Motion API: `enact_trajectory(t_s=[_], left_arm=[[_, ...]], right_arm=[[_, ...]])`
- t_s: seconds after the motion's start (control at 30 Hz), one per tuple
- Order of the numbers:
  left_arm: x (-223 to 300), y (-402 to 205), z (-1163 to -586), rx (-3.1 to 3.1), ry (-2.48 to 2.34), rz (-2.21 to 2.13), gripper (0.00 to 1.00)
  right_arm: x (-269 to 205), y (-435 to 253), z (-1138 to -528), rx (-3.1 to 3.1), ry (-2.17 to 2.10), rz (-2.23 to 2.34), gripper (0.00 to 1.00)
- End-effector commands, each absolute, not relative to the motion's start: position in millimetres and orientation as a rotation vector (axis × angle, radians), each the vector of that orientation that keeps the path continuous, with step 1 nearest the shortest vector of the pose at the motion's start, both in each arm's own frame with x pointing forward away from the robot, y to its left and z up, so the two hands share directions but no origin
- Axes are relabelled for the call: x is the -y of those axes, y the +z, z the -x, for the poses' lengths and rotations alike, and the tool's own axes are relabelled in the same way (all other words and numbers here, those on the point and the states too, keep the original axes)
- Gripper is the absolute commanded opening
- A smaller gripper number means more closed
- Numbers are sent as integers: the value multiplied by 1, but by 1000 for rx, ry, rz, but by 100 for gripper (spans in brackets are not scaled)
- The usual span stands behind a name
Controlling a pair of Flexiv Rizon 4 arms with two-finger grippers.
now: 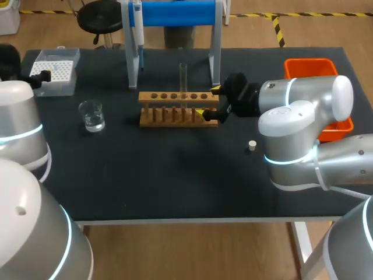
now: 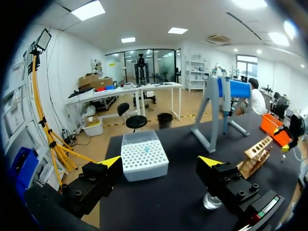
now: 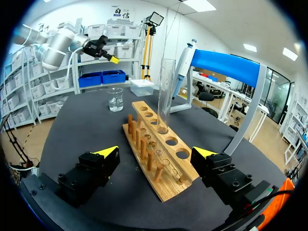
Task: Invert the test tube, pick up the pipette, mount the tip to pipette, aspirate from beaker and dispense into the tube, eject the tip, return the pipette, and cap with the stopper.
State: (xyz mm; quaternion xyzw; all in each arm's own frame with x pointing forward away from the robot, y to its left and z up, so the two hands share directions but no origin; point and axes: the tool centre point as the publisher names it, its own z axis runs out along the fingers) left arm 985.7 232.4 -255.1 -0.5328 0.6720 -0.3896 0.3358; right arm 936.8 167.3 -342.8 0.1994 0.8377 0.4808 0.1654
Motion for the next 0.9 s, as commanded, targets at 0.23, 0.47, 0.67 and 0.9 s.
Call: enact_trajectory(t_s=[0.23,0.47,0.67,0.9], left_arm=[[-234,-276,-1042,-1701,-978,1458,100],[-234,-293,-1057,-1701,-963,1475,100],[-232,-310,-1065,-1675,-971,1496,100],[-231,-321,-1072,-1650,-979,1509,100]], right_arm=[[-168,-343,-937,-2387,1368,-569,100],[-168,-343,-937,-2387,1368,-569,100],[-168,-343,-937,-2387,1368,-569,100],[-168,-343,-937,-2387,1368,-569,100]])
